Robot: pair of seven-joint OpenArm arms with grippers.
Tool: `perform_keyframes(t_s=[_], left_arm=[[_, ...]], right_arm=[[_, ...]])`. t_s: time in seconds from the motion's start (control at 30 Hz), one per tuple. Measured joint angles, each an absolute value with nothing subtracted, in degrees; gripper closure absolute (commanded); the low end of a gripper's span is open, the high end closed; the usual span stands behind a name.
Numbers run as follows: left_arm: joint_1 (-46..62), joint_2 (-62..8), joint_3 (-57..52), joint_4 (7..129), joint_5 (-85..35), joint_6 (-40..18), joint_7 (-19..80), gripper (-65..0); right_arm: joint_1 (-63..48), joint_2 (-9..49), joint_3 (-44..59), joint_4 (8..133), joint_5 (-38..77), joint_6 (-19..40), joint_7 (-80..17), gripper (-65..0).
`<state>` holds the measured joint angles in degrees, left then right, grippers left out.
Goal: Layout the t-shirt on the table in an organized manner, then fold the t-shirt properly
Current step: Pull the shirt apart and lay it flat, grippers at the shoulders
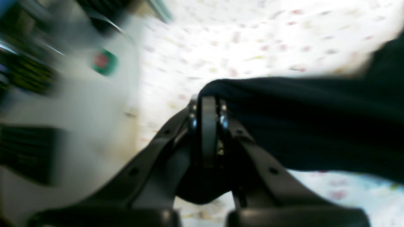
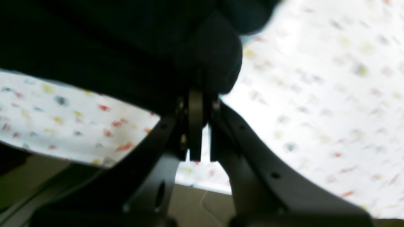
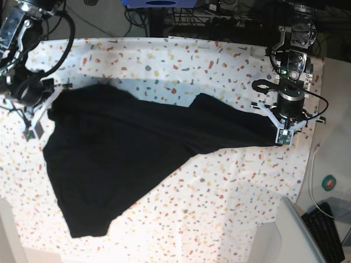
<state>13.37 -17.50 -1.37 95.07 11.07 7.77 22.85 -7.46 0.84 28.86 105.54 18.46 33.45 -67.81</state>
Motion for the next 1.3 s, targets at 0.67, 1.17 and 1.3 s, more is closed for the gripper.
perform_keyframes(t_s=[0.67, 1.17, 1.3], left_arm=[[-45.1, -5.9, 16.5, 79.4, 27.0, 7.1, 36.6, 0.0], [-6.0, -8.9, 15.9, 90.1, 27.1, 2.5, 40.1, 0.0], [-1.4, -7.6, 15.4, 81.5, 26.9, 2.4, 39.7, 0.0]], right_arm=[[47.6, 22.1, 28.7, 77.7, 19.1, 33.2, -76.2, 0.0], [14.0, 16.0, 28.8, 86.7, 18.9, 33.5, -66.2, 0.0], [9.1, 14.2, 28.7, 76.4, 18.2, 33.6, -60.9, 0.0]])
